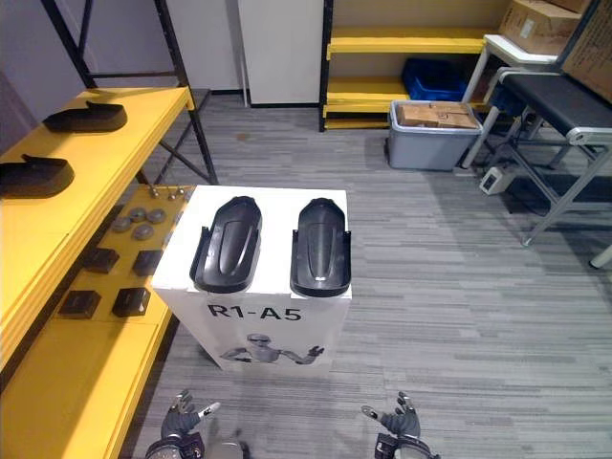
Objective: Walk over and take plastic housings, then place them on the shelf
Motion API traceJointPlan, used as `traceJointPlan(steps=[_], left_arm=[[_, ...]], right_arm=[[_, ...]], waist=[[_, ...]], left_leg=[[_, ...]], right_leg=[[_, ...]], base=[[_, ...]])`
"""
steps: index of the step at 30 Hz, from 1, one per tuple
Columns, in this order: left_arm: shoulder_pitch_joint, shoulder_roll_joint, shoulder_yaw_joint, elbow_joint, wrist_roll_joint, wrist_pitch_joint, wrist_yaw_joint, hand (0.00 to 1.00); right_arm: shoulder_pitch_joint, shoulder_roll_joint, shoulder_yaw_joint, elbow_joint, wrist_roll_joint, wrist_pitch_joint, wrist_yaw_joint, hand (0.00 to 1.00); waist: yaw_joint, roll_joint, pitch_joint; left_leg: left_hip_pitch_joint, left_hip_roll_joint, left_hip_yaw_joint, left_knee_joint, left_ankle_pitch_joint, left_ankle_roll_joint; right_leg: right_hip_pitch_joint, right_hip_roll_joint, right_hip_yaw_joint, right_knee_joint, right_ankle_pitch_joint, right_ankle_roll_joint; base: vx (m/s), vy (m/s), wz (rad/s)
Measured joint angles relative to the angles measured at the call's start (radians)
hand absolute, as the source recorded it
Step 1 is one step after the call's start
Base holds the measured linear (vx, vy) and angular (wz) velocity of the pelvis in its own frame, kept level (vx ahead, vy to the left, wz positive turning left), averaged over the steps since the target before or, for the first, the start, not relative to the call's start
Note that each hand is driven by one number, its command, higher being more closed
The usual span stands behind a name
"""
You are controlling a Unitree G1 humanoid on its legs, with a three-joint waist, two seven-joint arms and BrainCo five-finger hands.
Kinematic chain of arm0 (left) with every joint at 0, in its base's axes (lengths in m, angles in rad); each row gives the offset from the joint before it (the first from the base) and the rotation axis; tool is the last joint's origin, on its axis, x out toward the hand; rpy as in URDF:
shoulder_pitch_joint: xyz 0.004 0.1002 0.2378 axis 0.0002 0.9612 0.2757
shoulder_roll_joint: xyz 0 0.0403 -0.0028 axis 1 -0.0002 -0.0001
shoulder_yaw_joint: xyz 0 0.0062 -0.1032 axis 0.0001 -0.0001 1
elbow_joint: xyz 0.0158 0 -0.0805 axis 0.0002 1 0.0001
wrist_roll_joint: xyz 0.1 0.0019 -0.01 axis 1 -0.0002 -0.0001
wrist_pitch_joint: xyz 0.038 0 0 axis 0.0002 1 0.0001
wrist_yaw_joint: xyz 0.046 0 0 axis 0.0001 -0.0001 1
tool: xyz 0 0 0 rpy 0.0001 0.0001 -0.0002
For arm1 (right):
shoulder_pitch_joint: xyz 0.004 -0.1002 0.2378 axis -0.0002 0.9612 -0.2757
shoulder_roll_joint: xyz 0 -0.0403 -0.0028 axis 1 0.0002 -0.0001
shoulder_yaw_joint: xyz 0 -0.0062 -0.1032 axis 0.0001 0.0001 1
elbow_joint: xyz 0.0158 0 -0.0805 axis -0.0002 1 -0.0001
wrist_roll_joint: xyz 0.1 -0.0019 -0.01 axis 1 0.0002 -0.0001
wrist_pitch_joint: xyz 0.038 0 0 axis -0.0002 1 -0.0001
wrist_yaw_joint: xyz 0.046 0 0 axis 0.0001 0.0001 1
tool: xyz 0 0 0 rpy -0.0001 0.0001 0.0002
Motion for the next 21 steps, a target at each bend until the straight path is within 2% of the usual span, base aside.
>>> traceJointPlan(steps=[1, 2, 3, 8, 10, 15, 16, 18, 21], left_arm=[[0.000, 0.003, -0.001, 0.002, 0.000, 0.000, 0.000, 0.00], [0.003, 0.014, -0.005, 0.007, 0.000, 0.000, 0.000, 0.00], [0.009, 0.020, -0.005, 0.007, 0.001, 0.000, -0.001, 0.00], [0.035, 0.054, -0.006, 0.009, 0.006, 0.000, -0.005, 0.00], [0.047, 0.069, -0.006, 0.008, 0.011, 0.000, -0.006, 0.00], [0.073, 0.079, -0.007, 0.004, 0.020, -0.001, -0.018, 0.00], [0.084, 0.082, -0.008, 0.003, 0.020, -0.002, -0.022, 0.00], [0.104, 0.086, -0.022, 0.004, 0.020, -0.002, -0.025, 0.00], [0.114, 0.088, -0.048, 0.003, 0.021, -0.004, -0.035, 0.00]], right_arm=[[0.003, 0.001, 0.000, 0.000, 0.000, 0.000, 0.000, 0.00], [0.017, 0.000, -0.006, 0.000, 0.000, 0.000, -0.002, 0.00], [0.016, 0.000, -0.024, 0.000, 0.000, 0.000, -0.002, 0.00], [0.005, -0.006, -0.099, -0.015, 0.021, 0.001, -0.005, 0.00], [0.005, -0.041, -0.156, -0.117, 0.023, 0.001, -0.015, 0.00], [-0.017, -0.171, -0.195, -0.350, 0.036, -0.002, -0.028, 0.00], [-0.030, -0.195, -0.193, -0.407, 0.038, -0.005, -0.034, 0.00], [-0.056, -0.205, -0.192, -0.494, 0.041, -0.020, -0.039, 0.00], [-0.099, -0.218, -0.154, -0.584, 0.039, -0.053, -0.046, 0.00]], waist=[[0.000, -0.005, -0.001], [0.000, -0.016, -0.008], [-0.001, -0.016, -0.009], [-0.001, -0.023, -0.029], [-0.001, -0.025, -0.032], [-0.005, -0.029, -0.036], [-0.013, -0.033, -0.041], [-0.025, -0.037, -0.050], [-0.024, -0.040, -0.056]], left_leg=[[0.006, -0.007, 0.003, -0.007, 0.001, 0.001], [0.036, -0.033, 0.021, -0.047, 0.009, 0.013], [0.058, -0.052, 0.027, -0.075, 0.016, 0.024], [0.099, -0.079, 0.045, -0.148, 0.037, 0.034], [0.108, -0.086, 0.045, -0.181, 0.051, 0.038], [0.122, -0.095, 0.046, -0.228, 0.070, 0.036], [0.126, -0.096, 0.046, -0.242, 0.075, 0.036], [0.126, -0.096, 0.046, -0.250, 0.077, 0.037], [0.128, -0.096, 0.046, -0.260, 0.081, 0.039]], right_leg=[[0.001, -0.006, 0.001, 0.000, -0.003, 0.005], [0.009, -0.034, 0.006, -0.002, -0.010, 0.015], [0.012, -0.050, 0.008, -0.001, -0.015, 0.025], [0.012, -0.072, 0.029, -0.011, -0.020, 0.037], [0.009, -0.075, 0.030, -0.020, -0.017, 0.040], [0.007, -0.076, 0.030, -0.035, -0.015, 0.043], [0.007, -0.075, 0.029, -0.036, -0.015, 0.043], [0.004, -0.073, 0.030, -0.038, -0.015, 0.043], [0.006, -0.072, 0.029, -0.047, -0.013, 0.043]], base=[[0.12, 0.163, -0.12], [0.07, 0.134, -0.07], [0.05, 0.117, -0.05], [0.02, 0.060, -0.07], [0.00, 0.000, 0.00], [0.00, 0.000, 0.00], [0.03, 0.003, 0.00], [0.06, -0.011, -0.01], [0.05, -0.009, 0.01]])
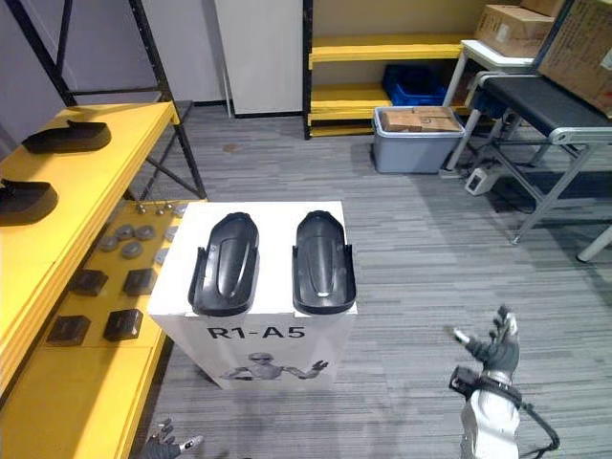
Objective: Walk over and take plastic housings, then place them on the shelf
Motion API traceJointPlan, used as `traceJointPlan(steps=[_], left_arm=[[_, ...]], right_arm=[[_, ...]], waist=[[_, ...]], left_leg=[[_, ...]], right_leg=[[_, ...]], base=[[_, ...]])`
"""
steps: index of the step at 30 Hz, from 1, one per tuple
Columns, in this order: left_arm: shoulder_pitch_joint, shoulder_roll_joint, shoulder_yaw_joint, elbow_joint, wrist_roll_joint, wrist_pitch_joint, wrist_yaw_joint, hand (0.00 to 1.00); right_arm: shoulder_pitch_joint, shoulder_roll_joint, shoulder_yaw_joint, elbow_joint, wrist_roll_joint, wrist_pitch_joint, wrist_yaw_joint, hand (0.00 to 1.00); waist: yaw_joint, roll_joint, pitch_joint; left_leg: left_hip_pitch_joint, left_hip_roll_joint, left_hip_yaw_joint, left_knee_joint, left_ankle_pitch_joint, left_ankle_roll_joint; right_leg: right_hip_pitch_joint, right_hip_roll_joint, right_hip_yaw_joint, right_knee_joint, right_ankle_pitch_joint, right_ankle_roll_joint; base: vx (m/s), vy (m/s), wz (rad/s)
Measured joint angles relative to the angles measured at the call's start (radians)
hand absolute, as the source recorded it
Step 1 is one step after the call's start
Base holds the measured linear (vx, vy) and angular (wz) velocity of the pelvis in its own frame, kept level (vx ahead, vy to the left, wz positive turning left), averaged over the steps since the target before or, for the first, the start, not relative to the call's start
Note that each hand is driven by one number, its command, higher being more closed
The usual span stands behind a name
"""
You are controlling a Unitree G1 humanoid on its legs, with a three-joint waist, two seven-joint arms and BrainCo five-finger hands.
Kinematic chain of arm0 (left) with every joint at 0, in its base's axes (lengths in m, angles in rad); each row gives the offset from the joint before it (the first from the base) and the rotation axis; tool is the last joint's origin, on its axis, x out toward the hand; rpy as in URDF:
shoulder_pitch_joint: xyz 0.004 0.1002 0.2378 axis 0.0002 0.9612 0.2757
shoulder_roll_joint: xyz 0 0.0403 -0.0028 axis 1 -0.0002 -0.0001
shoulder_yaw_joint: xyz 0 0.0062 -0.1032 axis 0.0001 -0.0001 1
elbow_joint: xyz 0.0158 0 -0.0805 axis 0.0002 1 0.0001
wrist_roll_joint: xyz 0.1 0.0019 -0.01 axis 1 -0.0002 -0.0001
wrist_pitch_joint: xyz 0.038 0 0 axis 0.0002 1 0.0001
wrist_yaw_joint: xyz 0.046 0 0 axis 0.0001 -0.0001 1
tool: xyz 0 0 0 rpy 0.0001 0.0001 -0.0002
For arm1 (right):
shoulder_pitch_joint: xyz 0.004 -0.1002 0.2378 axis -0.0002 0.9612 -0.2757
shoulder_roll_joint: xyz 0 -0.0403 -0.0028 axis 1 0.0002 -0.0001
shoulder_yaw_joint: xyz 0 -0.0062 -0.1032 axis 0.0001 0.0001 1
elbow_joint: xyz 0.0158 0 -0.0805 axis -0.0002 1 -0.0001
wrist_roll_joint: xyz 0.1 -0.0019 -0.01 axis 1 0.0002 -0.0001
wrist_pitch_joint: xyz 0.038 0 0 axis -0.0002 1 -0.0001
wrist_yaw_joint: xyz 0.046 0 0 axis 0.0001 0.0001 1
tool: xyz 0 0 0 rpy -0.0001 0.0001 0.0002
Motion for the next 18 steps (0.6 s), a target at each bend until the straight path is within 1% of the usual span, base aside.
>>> traceJointPlan(steps=[3, 5, 8, 10, 11, 12, 14, 18], left_arm=[[0.004, 0.000, -0.016, 0.000, 0.001, -0.007, -0.011, 0.00], [0.002, 0.003, -0.028, -0.002, 0.001, -0.014, -0.011, 0.00], [0.002, 0.002, -0.033, -0.007, 0.003, -0.018, -0.012, 0.00], [0.001, 0.003, -0.044, -0.011, 0.018, -0.020, -0.012, 0.00], [0.001, 0.003, -0.049, -0.013, 0.019, -0.024, -0.012, 0.00], [0.000, 0.003, -0.050, -0.013, 0.019, -0.024, -0.012, 0.00], [-0.002, 0.003, -0.056, -0.015, 0.019, -0.026, -0.011, 0.00], [-0.005, 0.005, -0.066, -0.016, 0.019, -0.027, -0.010, 0.00]], right_arm=[[-0.047, -0.008, 0.067, -0.063, -0.014, -0.016, -0.001, 0.00], [-0.092, -0.008, 0.123, -0.066, -0.043, -0.028, -0.001, 0.00], [-0.130, -0.006, 0.194, -0.054, -0.074, -0.029, -0.001, 0.00], [-0.152, -0.005, 0.217, -0.006, -0.089, -0.029, -0.002, 0.00], [-0.174, -0.002, 0.233, 0.041, -0.094, -0.027, -0.005, 0.00], [-0.188, -0.001, 0.246, 0.073, -0.107, -0.025, -0.007, 0.00], [-0.196, 0.002, 0.266, 0.109, -0.123, -0.017, -0.009, 0.00], [-0.244, 0.029, 0.284, 0.221, -0.181, 0.010, -0.024, 0.00]], waist=[[0.001, -0.001, -0.002], [0.003, -0.003, -0.002], [0.007, -0.003, -0.002], [0.006, -0.003, -0.002], [0.013, -0.003, -0.002], [0.014, -0.003, -0.001], [0.025, -0.002, 0.000], [0.023, 0.001, 0.003]], left_leg=[[0.003, -0.001, -0.003, -0.013, 0.006, 0.000], [0.004, -0.002, -0.007, -0.028, 0.016, 0.000], [0.007, -0.005, -0.018, -0.057, 0.039, 0.002], [0.009, -0.008, -0.033, -0.081, 0.057, 0.004], [0.016, -0.009, -0.033, -0.100, 0.069, 0.004], [0.017, -0.009, -0.035, -0.106, 0.073, 0.003], [0.016, -0.012, -0.038, -0.106, 0.077, 0.005], [0.000, -0.019, -0.064, -0.110, 0.087, 0.009]], right_leg=[[0.001, 0.000, -0.002, -0.004, 0.001, 0.000], [0.001, 0.000, -0.007, -0.004, 0.002, 0.000], [0.000, 0.000, -0.021, -0.005, 0.005, -0.001], [0.000, -0.001, -0.031, -0.005, 0.008, 0.000], [-0.002, -0.001, -0.031, -0.005, 0.008, 0.000], [-0.003, -0.001, -0.032, -0.006, 0.009, 0.001], [-0.004, -0.003, -0.035, -0.006, 0.011, 0.003], [-0.007, -0.009, -0.063, -0.022, 0.017, 0.006]], base=[[0.02, -0.002, 0.04], [0.01, -0.004, 0.07], [-0.01, -0.009, 0.15], [-0.04, -0.006, 0.19], [-0.05, -0.001, 0.05], [-0.05, 0.000, 0.04], [-0.07, 0.003, 0.05], [-0.08, 0.001, 0.17]])
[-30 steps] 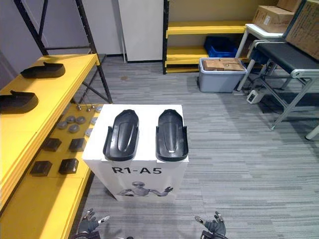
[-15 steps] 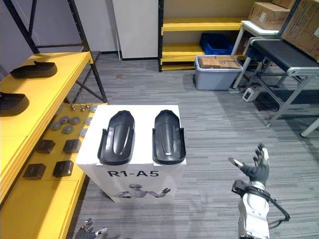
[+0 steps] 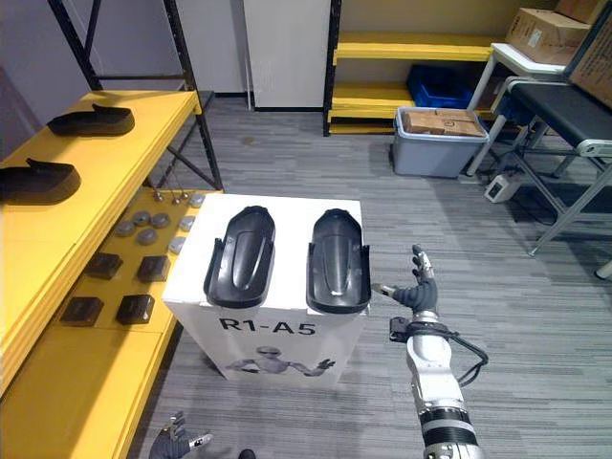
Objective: Walk over and take plastic housings, then place them on the shelf
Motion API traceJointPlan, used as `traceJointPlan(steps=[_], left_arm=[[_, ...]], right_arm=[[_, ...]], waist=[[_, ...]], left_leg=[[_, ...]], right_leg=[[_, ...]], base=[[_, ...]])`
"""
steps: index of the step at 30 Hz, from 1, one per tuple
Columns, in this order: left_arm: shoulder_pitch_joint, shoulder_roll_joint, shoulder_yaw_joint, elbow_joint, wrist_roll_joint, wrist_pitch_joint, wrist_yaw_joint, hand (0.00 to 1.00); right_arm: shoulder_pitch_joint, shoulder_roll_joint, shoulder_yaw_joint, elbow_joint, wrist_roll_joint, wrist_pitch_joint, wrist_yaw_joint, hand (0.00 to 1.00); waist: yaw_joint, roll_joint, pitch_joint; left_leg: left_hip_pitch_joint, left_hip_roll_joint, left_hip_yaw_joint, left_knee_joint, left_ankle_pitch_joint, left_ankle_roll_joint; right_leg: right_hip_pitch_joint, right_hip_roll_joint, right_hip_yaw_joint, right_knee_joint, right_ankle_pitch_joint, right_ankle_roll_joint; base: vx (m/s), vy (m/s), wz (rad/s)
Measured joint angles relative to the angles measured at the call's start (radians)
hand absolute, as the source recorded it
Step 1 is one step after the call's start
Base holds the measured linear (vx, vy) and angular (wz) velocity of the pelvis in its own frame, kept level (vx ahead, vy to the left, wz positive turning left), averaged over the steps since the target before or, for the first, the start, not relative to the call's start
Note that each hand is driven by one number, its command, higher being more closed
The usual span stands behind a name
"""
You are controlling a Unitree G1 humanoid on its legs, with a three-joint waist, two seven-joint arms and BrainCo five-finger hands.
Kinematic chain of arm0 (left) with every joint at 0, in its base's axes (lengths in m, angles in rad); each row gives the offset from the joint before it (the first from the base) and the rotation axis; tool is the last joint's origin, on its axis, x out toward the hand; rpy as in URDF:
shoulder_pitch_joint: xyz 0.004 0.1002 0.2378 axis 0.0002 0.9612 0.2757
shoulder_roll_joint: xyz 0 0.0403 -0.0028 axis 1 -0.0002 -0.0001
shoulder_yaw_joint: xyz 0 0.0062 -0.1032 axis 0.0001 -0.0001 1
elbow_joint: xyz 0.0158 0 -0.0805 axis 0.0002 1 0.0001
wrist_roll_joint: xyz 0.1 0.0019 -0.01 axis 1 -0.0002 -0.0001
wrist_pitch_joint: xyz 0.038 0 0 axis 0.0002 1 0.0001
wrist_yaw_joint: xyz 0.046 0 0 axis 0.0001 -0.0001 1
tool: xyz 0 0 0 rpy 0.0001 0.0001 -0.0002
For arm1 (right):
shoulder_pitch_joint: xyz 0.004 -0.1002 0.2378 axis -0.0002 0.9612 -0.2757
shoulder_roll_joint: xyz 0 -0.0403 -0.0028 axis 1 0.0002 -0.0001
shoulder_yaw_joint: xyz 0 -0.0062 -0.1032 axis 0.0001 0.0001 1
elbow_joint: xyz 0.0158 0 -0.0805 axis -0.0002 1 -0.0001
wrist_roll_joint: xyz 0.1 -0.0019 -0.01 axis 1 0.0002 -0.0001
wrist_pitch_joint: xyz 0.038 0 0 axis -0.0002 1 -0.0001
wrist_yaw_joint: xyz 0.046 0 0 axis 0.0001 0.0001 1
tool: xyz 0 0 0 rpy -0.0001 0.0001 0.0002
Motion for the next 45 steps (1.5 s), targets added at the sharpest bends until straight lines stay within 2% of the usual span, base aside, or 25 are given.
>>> traceJointPlan(steps=[4, 10, 11, 16, 22, 28, 33, 36, 39, 42, 45], left_arm=[[-0.006, 0.001, -0.001, -0.002, 0.000, -0.001, 0.002, 0.00], [-0.014, 0.002, -0.003, -0.002, -0.004, 0.000, 0.004, 0.00], [-0.016, 0.002, -0.006, -0.002, -0.005, 0.000, 0.005, 0.00], [-0.032, 0.006, -0.043, -0.002, -0.013, 0.002, 0.006, 0.00], [-0.050, 0.001, -0.044, 0.012, -0.022, 0.006, 0.003, 0.00], [-0.065, 0.002, -0.044, 0.033, -0.028, 0.011, 0.003, 0.00], [-0.067, -0.003, -0.039, 0.011, -0.031, 0.014, 0.009, 0.00], [-0.036, -0.011, -0.036, -0.109, -0.031, 0.020, 0.027, 0.00], [-0.019, -0.029, -0.005, -0.240, -0.031, 0.019, 0.037, 0.00], [0.004, -0.037, 0.001, -0.368, -0.031, 0.013, 0.046, 0.00], [0.013, -0.054, 0.000, -0.479, -0.037, 0.002, 0.048, 0.00]], right_arm=[[-0.080, 0.017, 0.012, 0.150, -0.039, 0.037, -0.012, 0.00], [-0.180, 0.036, 0.012, 0.308, -0.038, 0.072, -0.014, 0.00], [-0.202, 0.036, 0.009, 0.346, -0.038, 0.076, -0.014, 1.00], [-0.271, 0.037, 0.008, 0.435, 0.023, 0.080, 0.001, 1.00], [-0.293, 0.016, -0.013, 0.484, 0.164, 0.081, 0.001, 1.00], [-0.285, 0.027, -0.009, 0.469, 0.196, 0.080, 0.022, 1.00], [-0.190, 0.050, -0.012, 0.295, 0.101, 0.085, 0.015, 1.00], [-0.096, 0.100, -0.063, 0.131, -0.012, 0.093, -0.016, 1.00], [-0.029, 0.139, -0.119, 0.012, -0.067, 0.100, -0.067, 1.00], [0.010, 0.155, -0.147, -0.103, -0.082, 0.104, -0.109, 1.00], [0.035, 0.158, -0.168, -0.203, -0.104, 0.103, -0.141, 1.00]], waist=[[0.004, 0.003, 0.015], [0.008, 0.004, 0.027], [0.007, 0.003, 0.029], [0.005, 0.004, 0.040], [0.002, 0.004, 0.058], [0.002, 0.003, 0.059], [0.003, 0.001, 0.060], [0.001, 0.001, 0.060], [-0.001, 0.001, 0.060], [-0.018, 0.002, 0.058], [-0.022, 0.002, 0.056]], left_leg=[[-0.002, -0.004, -0.021, 0.000, 0.003, 0.000], [-0.012, -0.008, -0.024, 0.001, 0.003, 0.001], [-0.013, -0.010, -0.026, 0.004, 0.003, 0.001], [0.000, -0.011, -0.030, -0.001, 0.003, 0.001], [0.002, -0.010, -0.022, -0.002, 0.001, -0.002], [0.014, 0.000, 0.006, -0.001, -0.007, -0.012], [0.016, 0.005, 0.008, -0.001, -0.011, -0.016], [0.015, 0.003, 0.008, -0.001, -0.012, -0.016], [0.015, 0.002, 0.006, 0.000, -0.012, -0.016], [0.012, 0.008, 0.004, 0.003, -0.012, -0.015], [0.004, 0.010, 0.005, 0.004, -0.010, -0.014]], right_leg=[[0.015, -0.003, -0.020, -0.013, 0.003, 0.000], [0.017, -0.005, -0.027, -0.025, 0.004, 0.001], [0.023, -0.006, -0.034, -0.034, 0.005, 0.002], [0.047, -0.006, -0.048, -0.045, 0.005, 0.002], [0.046, -0.007, -0.042, -0.045, 0.005, 0.002], [0.052, 0.001, -0.016, -0.052, 0.007, -0.001], [0.053, 0.005, -0.016, -0.056, 0.007, -0.002], [0.052, 0.003, -0.016, -0.060, 0.007, -0.002], [0.052, 0.003, -0.016, -0.059, 0.007, -0.002], [0.048, 0.003, -0.014, -0.059, 0.011, -0.002], [0.042, 0.005, -0.012, -0.059, 0.019, -0.001]], base=[[-0.03, -0.002, 0.16], [0.03, -0.006, 0.03], [0.06, -0.010, 0.07], [0.03, -0.009, 0.06], [-0.02, 0.000, -0.03], [0.00, -0.007, -0.13], [0.00, -0.004, -0.02], [0.00, 0.000, 0.00], [0.00, 0.000, 0.00], [-0.01, -0.003, -0.01], [-0.02, -0.002, -0.04]])
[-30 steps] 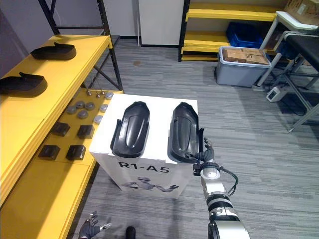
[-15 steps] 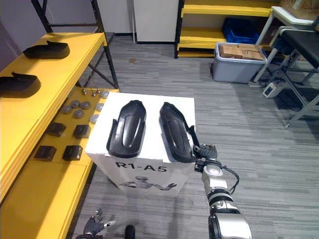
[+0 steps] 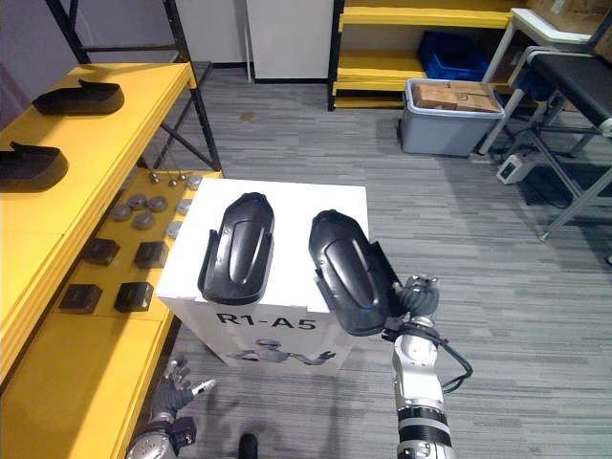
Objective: Walk over and take plastic housings, then place them on the shelf
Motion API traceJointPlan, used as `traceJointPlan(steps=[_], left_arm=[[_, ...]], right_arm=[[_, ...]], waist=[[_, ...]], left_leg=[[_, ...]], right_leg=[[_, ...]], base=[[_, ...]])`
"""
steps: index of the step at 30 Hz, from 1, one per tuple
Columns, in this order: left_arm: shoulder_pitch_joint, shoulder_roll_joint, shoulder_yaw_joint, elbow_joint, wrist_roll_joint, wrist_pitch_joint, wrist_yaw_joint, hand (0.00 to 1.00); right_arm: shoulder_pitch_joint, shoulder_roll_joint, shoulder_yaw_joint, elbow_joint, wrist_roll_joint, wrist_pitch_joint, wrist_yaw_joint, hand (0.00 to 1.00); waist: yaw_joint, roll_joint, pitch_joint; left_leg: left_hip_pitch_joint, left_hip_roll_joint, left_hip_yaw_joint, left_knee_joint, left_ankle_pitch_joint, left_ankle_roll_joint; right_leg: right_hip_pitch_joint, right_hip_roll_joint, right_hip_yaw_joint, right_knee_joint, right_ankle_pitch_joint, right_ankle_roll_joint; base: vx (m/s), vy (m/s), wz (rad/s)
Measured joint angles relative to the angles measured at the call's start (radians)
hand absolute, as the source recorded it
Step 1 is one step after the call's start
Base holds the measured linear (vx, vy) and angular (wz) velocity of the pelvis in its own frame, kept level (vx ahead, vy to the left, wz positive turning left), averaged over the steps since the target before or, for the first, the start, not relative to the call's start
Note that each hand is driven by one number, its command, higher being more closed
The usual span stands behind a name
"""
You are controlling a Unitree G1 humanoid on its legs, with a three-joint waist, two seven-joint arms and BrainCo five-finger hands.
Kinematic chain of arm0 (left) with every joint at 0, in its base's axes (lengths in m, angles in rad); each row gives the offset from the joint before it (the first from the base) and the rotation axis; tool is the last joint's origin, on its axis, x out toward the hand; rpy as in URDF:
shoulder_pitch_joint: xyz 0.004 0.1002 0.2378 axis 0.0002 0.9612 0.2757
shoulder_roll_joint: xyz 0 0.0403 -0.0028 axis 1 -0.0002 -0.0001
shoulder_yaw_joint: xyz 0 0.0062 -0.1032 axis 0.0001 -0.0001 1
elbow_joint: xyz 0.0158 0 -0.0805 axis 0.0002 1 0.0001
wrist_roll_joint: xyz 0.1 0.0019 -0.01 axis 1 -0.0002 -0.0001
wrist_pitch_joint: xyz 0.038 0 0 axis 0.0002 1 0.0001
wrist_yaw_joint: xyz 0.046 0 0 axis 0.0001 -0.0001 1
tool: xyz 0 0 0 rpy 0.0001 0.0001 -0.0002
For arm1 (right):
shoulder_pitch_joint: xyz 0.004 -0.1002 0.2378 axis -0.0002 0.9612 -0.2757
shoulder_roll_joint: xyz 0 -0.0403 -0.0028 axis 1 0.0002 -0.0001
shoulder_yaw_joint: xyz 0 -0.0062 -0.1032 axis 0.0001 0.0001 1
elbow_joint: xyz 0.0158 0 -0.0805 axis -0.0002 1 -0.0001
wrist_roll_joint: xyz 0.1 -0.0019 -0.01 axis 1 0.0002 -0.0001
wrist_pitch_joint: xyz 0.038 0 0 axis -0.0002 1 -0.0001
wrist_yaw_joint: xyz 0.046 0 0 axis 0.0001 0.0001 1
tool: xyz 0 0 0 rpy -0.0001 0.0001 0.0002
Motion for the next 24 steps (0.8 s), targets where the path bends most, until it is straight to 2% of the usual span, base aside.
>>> traceJointPlan(steps=[6, 10, 14, 18, 20, 24], left_arm=[[-0.004, -0.030, -0.006, -0.249, -0.036, -0.024, 0.012, 0.00], [-0.012, -0.030, -0.084, -0.367, -0.052, -0.055, 0.022, 0.00], [-0.065, -0.031, -0.178, -0.371, -0.085, -0.055, 0.020, 0.00], [-0.129, -0.030, -0.263, -0.361, -0.124, -0.055, 0.019, 0.00], [-0.164, -0.027, -0.288, -0.336, -0.128, -0.054, 0.020, 0.00], [-0.244, -0.022, -0.344, -0.265, -0.207, -0.045, 0.023, 0.00]], right_arm=[[0.044, 0.039, 0.001, -0.178, -0.025, -0.002, -0.034, 1.00], [0.072, 0.056, 0.057, -0.281, -0.047, -0.024, -0.037, 1.00], [0.072, 0.076, 0.126, -0.337, -0.058, -0.059, -0.030, 1.00], [0.070, 0.078, 0.238, -0.417, -0.060, -0.115, -0.016, 1.00], [0.064, 0.079, 0.281, -0.420, -0.060, -0.127, -0.007, 1.00], [0.063, 0.078, 0.367, -0.421, -0.060, -0.137, 0.022, 1.00]], waist=[[-0.002, 0.002, -0.003], [-0.001, 0.012, -0.027], [-0.001, 0.016, -0.040], [-0.001, 0.018, -0.066], [-0.001, 0.019, -0.076], [-0.002, 0.019, -0.078]], left_leg=[[0.000, -0.002, 0.001, 0.000, 0.003, 0.004], [0.003, -0.006, 0.002, 0.000, 0.004, 0.006], [0.014, -0.005, 0.002, 0.000, 0.005, 0.007], [0.018, -0.005, 0.009, 0.000, 0.005, 0.007], [0.023, -0.005, 0.013, 0.000, 0.005, 0.007], [0.028, -0.006, 0.015, -0.001, 0.007, 0.009]], right_leg=[[-0.003, -0.003, 0.002, 0.004, 0.005, 0.005], [-0.002, -0.007, 0.002, 0.006, 0.005, 0.006], [0.003, -0.006, 0.003, 0.007, 0.005, 0.006], [0.001, -0.004, 0.018, 0.009, 0.005, 0.007], [0.003, -0.004, 0.019, 0.011, 0.005, 0.007], [0.005, -0.003, 0.022, 0.016, 0.005, 0.007]], base=[[-0.02, 0.003, -0.01], [0.00, 0.000, 0.00], [0.00, 0.000, 0.00], [0.00, 0.000, -0.05], [-0.02, -0.001, -0.05], [-0.03, -0.002, -0.02]])
